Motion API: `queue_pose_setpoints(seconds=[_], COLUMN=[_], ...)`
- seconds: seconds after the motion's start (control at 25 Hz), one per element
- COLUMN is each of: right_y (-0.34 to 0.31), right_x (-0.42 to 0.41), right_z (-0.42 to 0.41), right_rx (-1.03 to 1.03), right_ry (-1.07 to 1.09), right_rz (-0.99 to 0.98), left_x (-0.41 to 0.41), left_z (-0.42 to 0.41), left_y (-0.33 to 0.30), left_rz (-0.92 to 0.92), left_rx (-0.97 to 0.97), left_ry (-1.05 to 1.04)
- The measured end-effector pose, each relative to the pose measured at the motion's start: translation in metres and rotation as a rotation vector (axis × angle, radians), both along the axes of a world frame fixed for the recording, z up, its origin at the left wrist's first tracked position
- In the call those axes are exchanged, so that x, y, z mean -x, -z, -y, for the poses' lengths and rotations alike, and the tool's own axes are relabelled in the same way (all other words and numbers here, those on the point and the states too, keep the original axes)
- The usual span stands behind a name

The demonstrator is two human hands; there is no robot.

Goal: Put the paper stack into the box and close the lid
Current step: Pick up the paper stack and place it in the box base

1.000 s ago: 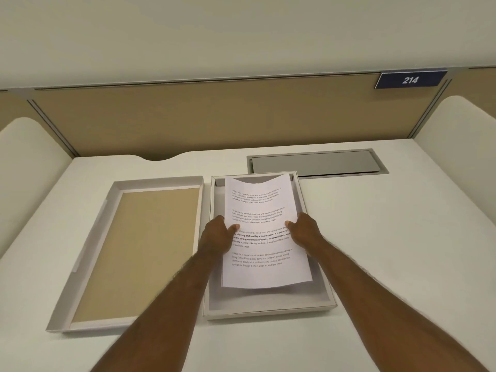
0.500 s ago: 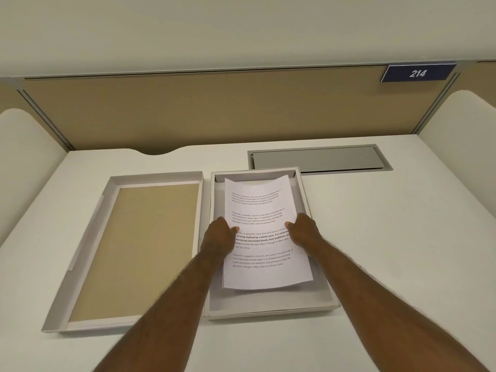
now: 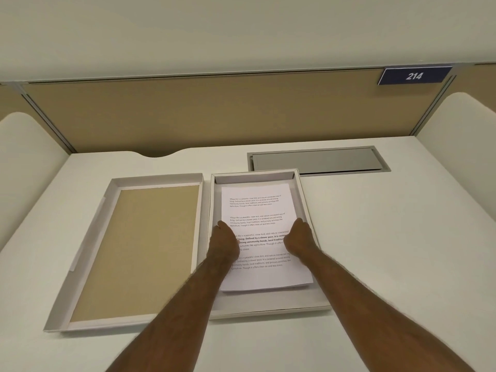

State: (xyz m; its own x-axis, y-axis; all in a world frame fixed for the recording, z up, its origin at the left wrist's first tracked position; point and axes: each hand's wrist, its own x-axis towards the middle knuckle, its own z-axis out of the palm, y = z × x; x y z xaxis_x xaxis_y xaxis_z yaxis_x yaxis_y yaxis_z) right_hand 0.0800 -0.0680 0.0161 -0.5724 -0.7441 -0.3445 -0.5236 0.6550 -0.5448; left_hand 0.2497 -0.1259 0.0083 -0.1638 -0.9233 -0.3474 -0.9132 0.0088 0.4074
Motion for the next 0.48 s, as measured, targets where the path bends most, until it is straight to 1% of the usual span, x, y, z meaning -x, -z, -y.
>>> queue_pose_setpoints(seconds=[0.16, 0.36, 0.48], right_y=[0.000, 0.007, 0.002], right_x=[-0.005, -0.006, -0.008], right_z=[-0.006, -0.011, -0.015], right_rx=[0.017, 0.101, 0.123], right_ry=[-0.051, 0.018, 0.013], right_rz=[-0.056, 0.006, 0.031], left_x=[0.002, -0.001, -0.004], left_z=[-0.006, -0.007, -0.007], left_y=[0.003, 0.005, 0.008], left_rz=[-0.021, -0.142, -0.217], left_rx=[0.040, 0.007, 0.031], left_ry=[-0.022, -0.062, -0.058])
